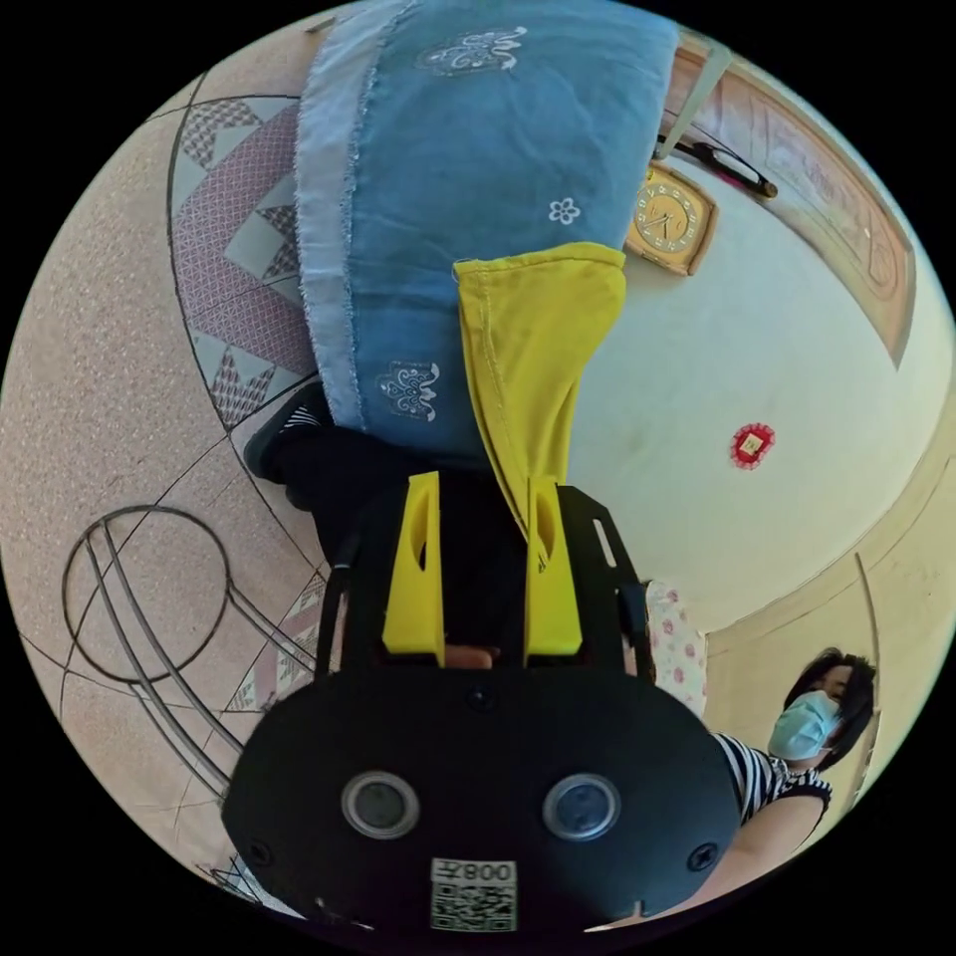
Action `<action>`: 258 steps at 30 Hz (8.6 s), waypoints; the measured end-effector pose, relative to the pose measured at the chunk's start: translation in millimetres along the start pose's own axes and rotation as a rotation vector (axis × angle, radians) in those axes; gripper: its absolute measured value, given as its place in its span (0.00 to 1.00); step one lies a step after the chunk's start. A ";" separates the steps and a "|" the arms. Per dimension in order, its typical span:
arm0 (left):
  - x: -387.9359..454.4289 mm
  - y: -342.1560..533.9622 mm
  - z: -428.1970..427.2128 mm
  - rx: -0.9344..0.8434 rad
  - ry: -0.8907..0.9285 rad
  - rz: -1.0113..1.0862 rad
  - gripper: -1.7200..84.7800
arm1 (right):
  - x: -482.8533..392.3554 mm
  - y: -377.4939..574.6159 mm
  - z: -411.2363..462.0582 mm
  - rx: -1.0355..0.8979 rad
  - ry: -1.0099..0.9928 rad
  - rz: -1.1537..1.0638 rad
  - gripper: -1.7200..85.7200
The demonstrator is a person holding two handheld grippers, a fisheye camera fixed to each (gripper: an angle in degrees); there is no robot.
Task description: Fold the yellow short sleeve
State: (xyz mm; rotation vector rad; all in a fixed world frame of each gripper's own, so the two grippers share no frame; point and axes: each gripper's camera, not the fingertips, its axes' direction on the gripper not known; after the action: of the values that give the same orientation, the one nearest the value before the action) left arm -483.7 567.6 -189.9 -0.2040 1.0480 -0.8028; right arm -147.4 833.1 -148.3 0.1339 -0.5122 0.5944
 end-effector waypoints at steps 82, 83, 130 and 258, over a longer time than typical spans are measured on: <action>382.5 255.1 -58.9 0.034 0.199 0.635 0.03 | 30.9 220.0 -78.7 0.328 -0.187 -0.133 0.03; 385.6 262.8 -58.2 0.039 0.208 0.635 0.03 | 31.9 223.5 -80.9 0.331 -0.189 -0.135 0.03; 522.1 136.7 140.1 -0.045 0.236 0.692 0.03 | 94.2 69.9 -171.1 0.442 -0.291 -0.157 0.03; 433.1 -318.6 873.5 -0.155 -1.117 1.259 0.02 | -176.4 -635.0 252.1 -0.133 0.996 -0.667 0.02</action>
State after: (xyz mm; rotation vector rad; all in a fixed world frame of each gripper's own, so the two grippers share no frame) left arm 195.9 -136.2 118.1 -0.0605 0.0252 0.5477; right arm -19.2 154.8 -2.0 -0.1236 0.4620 -0.0725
